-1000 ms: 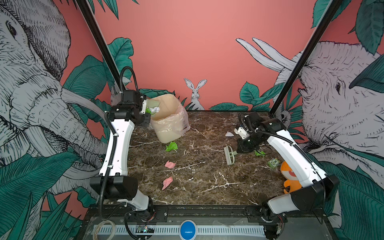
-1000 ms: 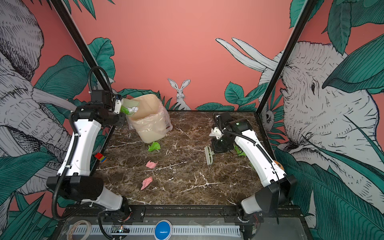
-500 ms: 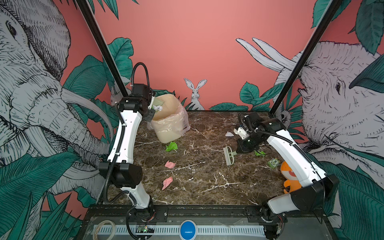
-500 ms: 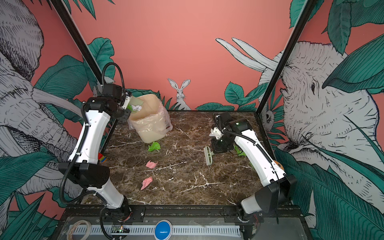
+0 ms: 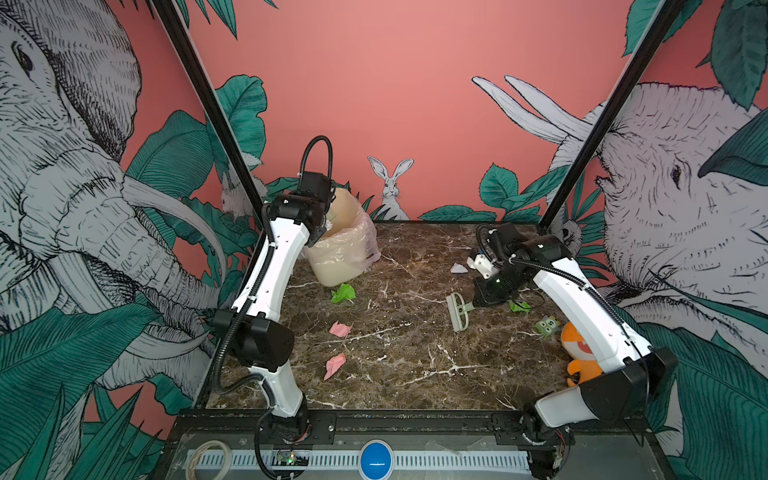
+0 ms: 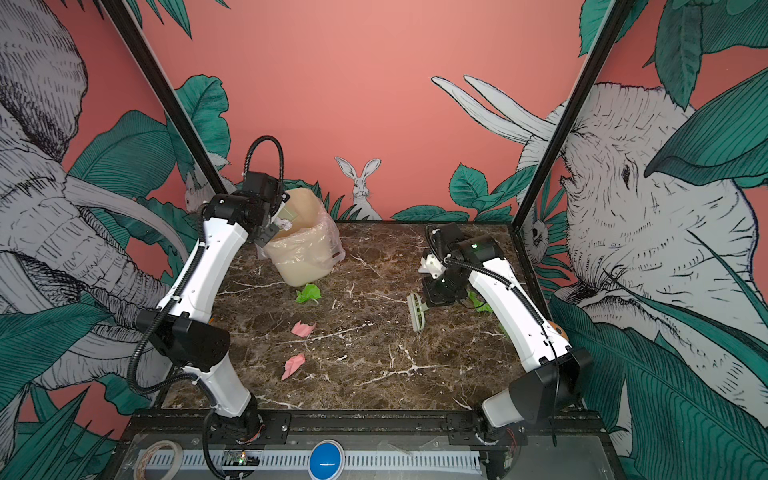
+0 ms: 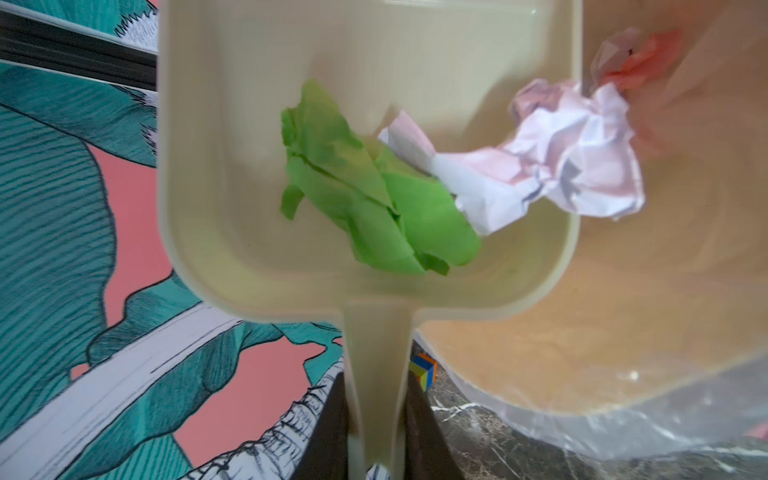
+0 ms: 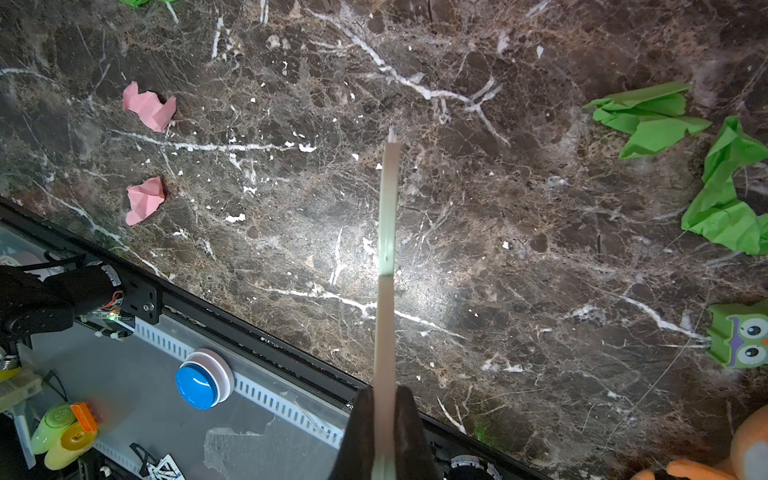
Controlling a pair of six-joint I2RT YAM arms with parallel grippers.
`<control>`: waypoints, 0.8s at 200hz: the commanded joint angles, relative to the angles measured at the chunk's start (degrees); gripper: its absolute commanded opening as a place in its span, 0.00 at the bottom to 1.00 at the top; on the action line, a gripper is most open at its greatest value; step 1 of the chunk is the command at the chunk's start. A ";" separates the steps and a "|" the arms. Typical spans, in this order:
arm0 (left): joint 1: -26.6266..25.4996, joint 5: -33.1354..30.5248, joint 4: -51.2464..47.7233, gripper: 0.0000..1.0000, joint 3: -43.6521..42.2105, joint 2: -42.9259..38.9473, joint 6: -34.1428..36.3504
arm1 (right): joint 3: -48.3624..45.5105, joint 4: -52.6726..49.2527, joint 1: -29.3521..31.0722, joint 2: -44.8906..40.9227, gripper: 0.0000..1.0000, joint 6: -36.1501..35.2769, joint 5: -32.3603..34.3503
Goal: Sweep away the paper scraps from the table
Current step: 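Tip the dustpan over the cream bin with the left gripper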
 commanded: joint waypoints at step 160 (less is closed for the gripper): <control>-9.51 -28.54 33.63 0.13 -19.02 -6.82 35.75 | -1.14 -0.58 -0.30 -0.33 0.00 -1.81 -2.60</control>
